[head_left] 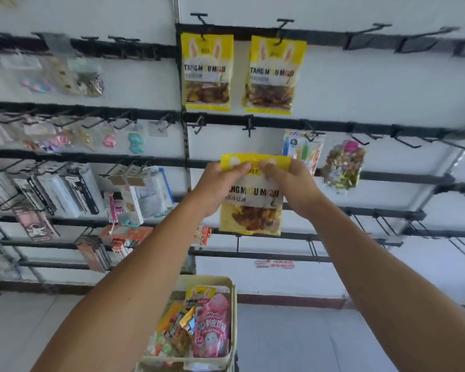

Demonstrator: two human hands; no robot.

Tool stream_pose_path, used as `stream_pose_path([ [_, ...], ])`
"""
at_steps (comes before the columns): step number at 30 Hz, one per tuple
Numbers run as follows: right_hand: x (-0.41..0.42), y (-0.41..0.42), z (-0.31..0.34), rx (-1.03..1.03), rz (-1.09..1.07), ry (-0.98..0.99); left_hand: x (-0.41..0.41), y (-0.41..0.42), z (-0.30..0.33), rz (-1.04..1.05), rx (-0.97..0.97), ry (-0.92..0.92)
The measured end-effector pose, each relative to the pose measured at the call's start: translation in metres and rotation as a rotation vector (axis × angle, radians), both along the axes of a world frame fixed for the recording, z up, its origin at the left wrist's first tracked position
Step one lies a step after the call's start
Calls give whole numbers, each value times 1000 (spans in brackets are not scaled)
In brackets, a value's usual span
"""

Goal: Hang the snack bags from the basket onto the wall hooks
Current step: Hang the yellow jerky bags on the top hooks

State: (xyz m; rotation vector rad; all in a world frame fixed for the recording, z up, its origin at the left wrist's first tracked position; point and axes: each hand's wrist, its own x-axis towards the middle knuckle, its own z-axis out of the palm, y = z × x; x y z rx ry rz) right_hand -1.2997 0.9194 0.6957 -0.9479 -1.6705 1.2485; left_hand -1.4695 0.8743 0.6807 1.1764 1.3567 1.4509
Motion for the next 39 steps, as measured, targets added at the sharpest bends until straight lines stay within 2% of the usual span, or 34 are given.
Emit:
stream_pose_path([
  [8,74,33,63,109,-67,121,83,40,66,107,158,79],
  [14,92,68,89,134,-93,179,103,81,99,67,210,114],
  [20,106,103,113,171,-169,154,117,134,120,16,296,111],
  [29,139,157,138,187,-256,188,155,193,149,39,255,178],
  [39,163,230,173,159,-211,243,185,245,184,144,286,72],
])
